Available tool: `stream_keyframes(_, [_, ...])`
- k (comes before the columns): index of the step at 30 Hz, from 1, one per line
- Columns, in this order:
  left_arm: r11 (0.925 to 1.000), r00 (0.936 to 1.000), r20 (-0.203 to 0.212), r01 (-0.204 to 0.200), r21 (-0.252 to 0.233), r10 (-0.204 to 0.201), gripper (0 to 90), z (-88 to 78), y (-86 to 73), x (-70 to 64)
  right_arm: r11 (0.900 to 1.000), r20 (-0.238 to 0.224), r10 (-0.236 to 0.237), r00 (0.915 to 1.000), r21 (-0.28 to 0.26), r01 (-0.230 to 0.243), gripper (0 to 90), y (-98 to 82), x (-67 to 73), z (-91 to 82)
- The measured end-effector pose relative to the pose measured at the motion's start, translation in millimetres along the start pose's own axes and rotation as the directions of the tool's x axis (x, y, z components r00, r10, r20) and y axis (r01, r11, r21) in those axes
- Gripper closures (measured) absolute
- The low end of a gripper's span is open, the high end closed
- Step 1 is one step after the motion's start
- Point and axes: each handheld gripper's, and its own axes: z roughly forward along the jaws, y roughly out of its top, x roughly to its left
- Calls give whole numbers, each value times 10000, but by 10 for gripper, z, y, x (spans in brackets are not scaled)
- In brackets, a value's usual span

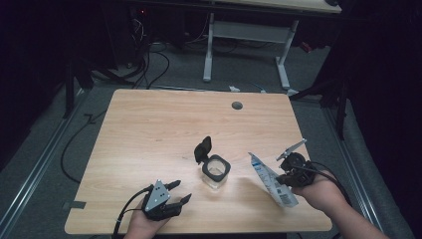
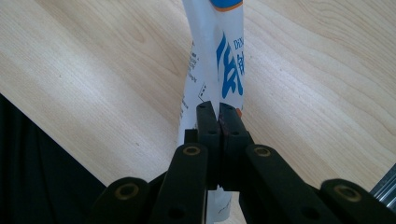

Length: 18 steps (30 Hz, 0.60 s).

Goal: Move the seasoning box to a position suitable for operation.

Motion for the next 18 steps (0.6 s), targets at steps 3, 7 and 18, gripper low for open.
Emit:
stream_keyframes(3, [10000, 9999, 108, 31, -88, -30, 427, -1, 11, -18, 9998, -41, 0, 10000, 189, 1, 898, 21, -2, -7])
stream_keyframes(7, [9998, 9998, 177, 3, -174, 1, 407, 18, 19, -58, 9992, -68, -15, 10000, 405, 18, 898, 44, -3, -1])
stream_keyframes(18, [9987, 9959, 891, -87, -502, 131, 312, 190, 44, -294, 9989, -166, -183, 9997, 434, 190, 898, 64, 51, -39])
